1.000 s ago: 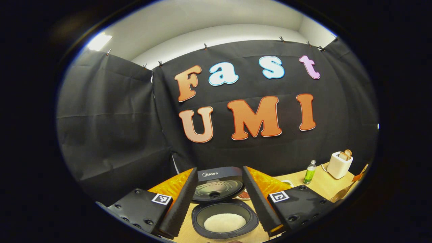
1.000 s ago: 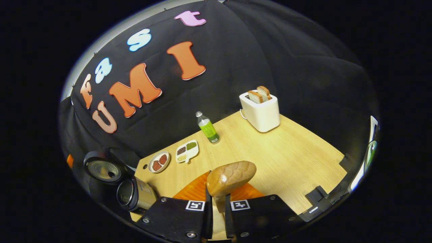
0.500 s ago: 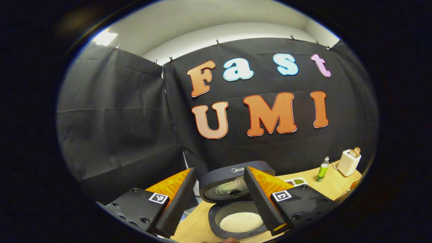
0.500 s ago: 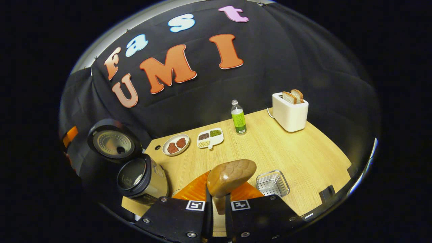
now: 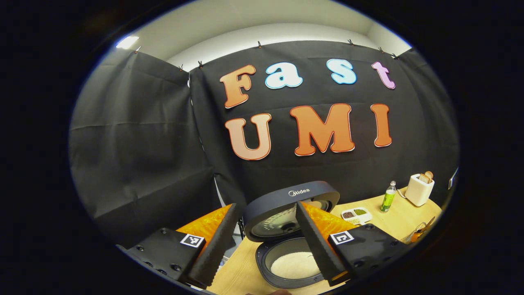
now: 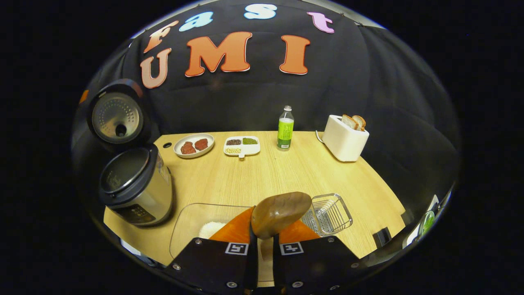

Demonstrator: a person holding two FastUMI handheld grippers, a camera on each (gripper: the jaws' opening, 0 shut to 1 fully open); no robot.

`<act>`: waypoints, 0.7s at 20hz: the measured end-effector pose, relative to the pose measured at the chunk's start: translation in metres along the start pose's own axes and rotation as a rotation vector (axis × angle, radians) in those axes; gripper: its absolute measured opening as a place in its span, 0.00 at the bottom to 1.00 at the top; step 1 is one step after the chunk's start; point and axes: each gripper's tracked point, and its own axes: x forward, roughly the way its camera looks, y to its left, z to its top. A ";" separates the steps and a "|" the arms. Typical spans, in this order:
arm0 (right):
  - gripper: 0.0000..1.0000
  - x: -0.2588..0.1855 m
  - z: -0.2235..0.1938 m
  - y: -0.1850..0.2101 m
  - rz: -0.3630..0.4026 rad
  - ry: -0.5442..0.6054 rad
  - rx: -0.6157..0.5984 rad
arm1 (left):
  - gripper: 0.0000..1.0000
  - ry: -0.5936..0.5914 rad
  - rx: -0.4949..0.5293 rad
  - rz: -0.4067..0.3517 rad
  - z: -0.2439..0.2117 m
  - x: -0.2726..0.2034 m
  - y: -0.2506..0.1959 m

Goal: Close the left gripper, press the button to open the rice cooker; take a wooden spoon from the chopstick holder with the right hand, scoop a spoonful of rice and pour it into the rice cooker, then put the wooden spoon back into the chopstick holder.

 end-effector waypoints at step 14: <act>0.12 0.018 -0.027 0.010 -0.133 -0.098 0.011 | 1.00 0.028 0.016 0.005 -0.012 0.007 0.014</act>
